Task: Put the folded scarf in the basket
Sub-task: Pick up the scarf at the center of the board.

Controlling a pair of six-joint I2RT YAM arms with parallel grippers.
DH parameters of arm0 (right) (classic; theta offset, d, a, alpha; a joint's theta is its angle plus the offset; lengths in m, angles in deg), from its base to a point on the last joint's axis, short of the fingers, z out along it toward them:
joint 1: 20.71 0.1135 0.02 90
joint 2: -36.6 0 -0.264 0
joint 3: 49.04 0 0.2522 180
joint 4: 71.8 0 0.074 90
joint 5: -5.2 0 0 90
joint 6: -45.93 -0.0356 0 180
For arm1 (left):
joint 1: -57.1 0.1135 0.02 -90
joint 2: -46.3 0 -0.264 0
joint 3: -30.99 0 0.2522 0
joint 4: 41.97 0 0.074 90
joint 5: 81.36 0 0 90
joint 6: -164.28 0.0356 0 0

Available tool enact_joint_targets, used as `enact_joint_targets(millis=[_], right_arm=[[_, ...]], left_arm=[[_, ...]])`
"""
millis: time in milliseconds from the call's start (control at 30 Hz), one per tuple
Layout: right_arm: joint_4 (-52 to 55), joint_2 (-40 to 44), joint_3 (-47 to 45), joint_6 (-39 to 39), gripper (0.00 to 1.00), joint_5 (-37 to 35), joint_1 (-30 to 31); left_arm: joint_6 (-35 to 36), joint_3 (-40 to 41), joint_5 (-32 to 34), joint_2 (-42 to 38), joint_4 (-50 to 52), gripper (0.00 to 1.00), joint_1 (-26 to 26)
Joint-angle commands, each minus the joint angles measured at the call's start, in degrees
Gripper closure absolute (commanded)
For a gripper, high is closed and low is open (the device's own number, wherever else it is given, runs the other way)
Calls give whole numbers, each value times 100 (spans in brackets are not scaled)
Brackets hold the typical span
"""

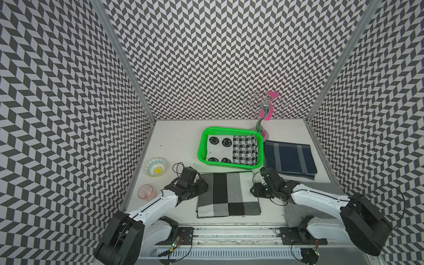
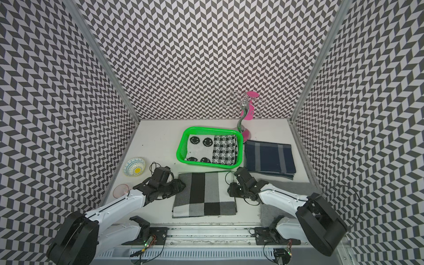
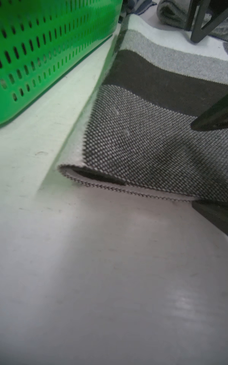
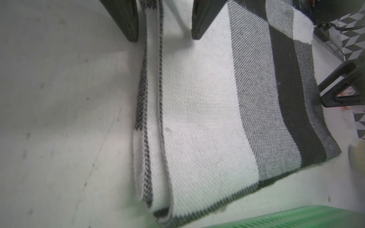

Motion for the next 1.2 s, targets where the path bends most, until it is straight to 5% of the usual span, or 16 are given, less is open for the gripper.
enact_joint_targets(millis=[0, 167, 400, 533, 667, 933, 1167], right_arm=[[54, -116, -210, -51, 52, -31, 39], [-340, -555, -197, 82, 52, 192, 44], [-1019, -735, -432, 29, 53, 340, 497], [-1319, -828, -499, 29, 53, 340, 653], [-1379, -827, -436, 29, 53, 340, 663], [-1059, -127, -404, 29, 53, 340, 707], [-721, -628, -206, 29, 53, 340, 698]], left_arm=[[-177, 299, 146, -21, 162, 40, -117], [-91, 269, 232, 84, 95, 41, -134], [-324, 529, -68, 73, -327, 58, -287], [-425, 712, -311, 45, -628, 73, -321], [-402, 790, -459, 96, -798, 100, -422], [99, -65, -375, -458, -129, 100, -431], [-61, 94, -381, -296, -243, 100, -476]])
